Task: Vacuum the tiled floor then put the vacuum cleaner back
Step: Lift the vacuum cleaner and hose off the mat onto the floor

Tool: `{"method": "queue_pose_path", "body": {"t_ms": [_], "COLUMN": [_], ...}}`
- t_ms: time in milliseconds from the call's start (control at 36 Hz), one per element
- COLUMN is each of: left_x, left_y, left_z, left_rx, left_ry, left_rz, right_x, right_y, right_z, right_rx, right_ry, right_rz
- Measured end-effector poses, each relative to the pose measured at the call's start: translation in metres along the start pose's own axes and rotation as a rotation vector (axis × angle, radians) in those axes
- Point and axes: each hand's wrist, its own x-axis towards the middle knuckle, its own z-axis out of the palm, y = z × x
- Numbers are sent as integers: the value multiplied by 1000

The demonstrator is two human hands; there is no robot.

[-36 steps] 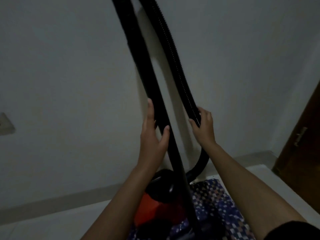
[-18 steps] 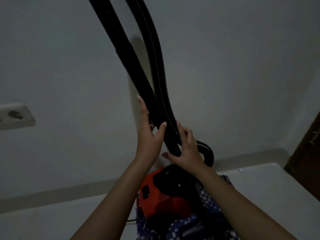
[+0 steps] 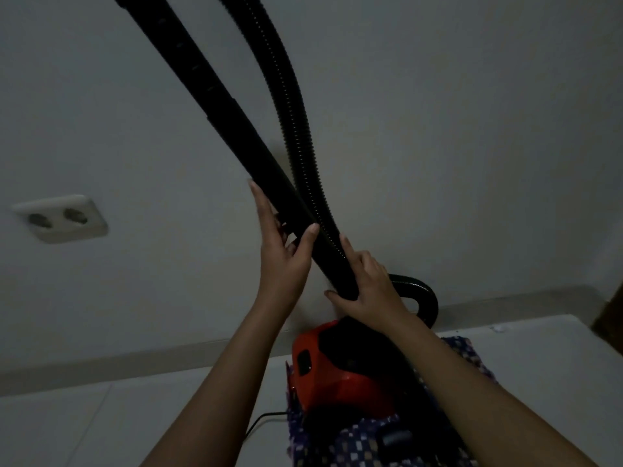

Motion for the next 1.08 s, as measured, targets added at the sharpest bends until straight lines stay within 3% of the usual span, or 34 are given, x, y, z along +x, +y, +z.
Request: {"method": "queue_pose_path", "body": {"t_ms": [361,667,1000,1083], "left_x": [-27,-50,-60,-80], "left_y": [-31,-64,-70,-93], "left_z": [31,62,61,48], "left_rx": [-136,-109,-102,50], "left_ry": [108,193,188,99], "left_rz": [-146,-183,-225,-221], "right_x": [-9,-16,-18,-17], "right_y": [42,83,83,84], "right_z": [-29,-24,-23,-21], "right_rx": [-62,-277,-371,-365], "right_ry": [-143,-203,-226,-233], "right_rz": [-18,-78,-47,-59]}}
